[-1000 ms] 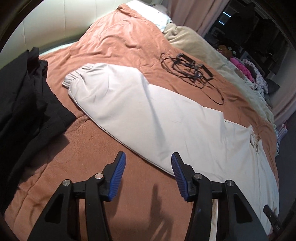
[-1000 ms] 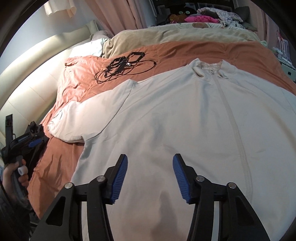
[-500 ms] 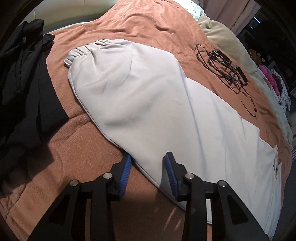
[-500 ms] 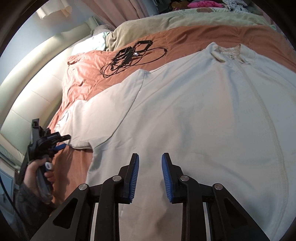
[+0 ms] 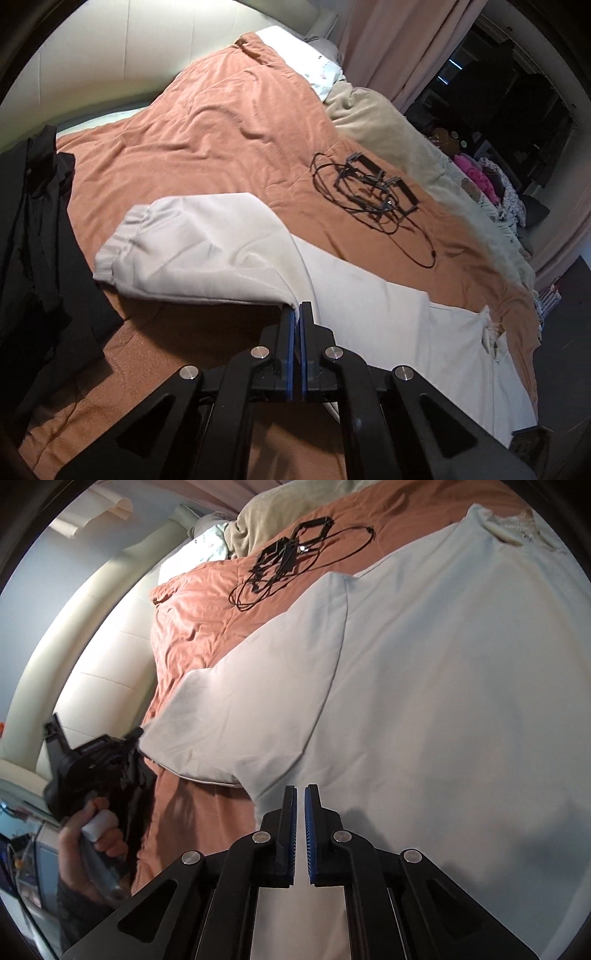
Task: Fold large clothes
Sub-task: 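Close the left tool on the sleeve and lift it, then fold the held sleeve across the jacket body and open the left tool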
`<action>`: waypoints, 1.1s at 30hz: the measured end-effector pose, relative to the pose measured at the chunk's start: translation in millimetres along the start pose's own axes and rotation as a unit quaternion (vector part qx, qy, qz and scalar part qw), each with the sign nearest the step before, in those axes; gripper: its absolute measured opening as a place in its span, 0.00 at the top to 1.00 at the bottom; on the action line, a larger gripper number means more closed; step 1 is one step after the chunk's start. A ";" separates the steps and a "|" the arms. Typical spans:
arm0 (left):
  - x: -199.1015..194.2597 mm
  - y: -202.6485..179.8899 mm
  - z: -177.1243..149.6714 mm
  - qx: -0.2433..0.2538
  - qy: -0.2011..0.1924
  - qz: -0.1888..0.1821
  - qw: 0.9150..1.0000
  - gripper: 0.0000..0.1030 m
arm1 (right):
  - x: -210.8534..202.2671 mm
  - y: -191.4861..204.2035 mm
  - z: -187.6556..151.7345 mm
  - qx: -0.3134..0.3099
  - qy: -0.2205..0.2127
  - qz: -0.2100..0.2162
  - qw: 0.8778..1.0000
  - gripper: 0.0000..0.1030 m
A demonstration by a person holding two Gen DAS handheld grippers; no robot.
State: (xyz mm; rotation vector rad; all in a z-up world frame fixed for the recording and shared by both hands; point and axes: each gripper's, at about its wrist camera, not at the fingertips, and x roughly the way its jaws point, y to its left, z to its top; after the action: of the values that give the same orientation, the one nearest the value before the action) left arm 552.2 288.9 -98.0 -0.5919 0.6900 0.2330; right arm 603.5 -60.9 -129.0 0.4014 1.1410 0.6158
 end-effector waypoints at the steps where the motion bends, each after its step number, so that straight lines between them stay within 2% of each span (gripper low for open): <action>1: -5.5 -5.5 1.6 0.004 -0.002 -0.010 1.000 0.96 | 4.8 0.0 -0.1 0.005 0.003 0.004 1.000 0.94; 5: -26.0 -31.4 6.0 0.029 -0.009 -0.045 0.999 0.96 | 26.8 2.0 -2.8 0.027 0.019 0.034 0.999 0.94; 9: -39.5 -58.8 4.4 0.048 -0.002 -0.088 0.995 0.96 | 58.0 -1.8 -5.6 0.046 0.055 0.037 0.997 0.96; 11: -45.5 -75.7 0.9 0.063 0.000 -0.105 0.992 0.96 | 57.7 -4.0 -4.3 0.049 0.058 0.046 0.996 0.96; 13: -50.4 -94.1 -2.6 0.077 0.003 -0.127 0.989 0.96 | 47.7 -7.6 -5.2 0.053 0.062 0.048 0.996 0.96; 15: -53.3 -112.4 -8.2 0.093 0.009 -0.148 0.985 0.96 | 28.3 -12.8 -5.1 0.051 0.050 0.044 0.996 0.91; 17: -55.8 -129.9 -14.8 0.110 0.013 -0.165 0.980 0.96 | 2.7 -22.6 -6.4 0.051 0.030 0.034 0.998 0.73; 18: -56.7 -139.1 -19.0 0.117 0.015 -0.172 0.978 0.96 | -9.8 -27.1 -6.1 0.052 0.022 0.028 0.998 0.70; 23: -60.0 -182.4 -42.3 0.150 0.034 -0.206 0.966 0.96 | -61.2 -56.1 -10.9 0.064 -0.012 -0.004 0.998 0.69; 33: -60.2 -252.2 -90.4 0.190 0.076 -0.254 0.946 0.96 | -137.4 -94.3 -26.2 0.089 -0.065 -0.039 0.993 0.69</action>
State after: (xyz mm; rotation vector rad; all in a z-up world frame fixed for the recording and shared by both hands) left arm 557.3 30.7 -4.7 -0.3998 0.6845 -0.4234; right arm 564.1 -221.6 -96.1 0.5388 1.0844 0.4153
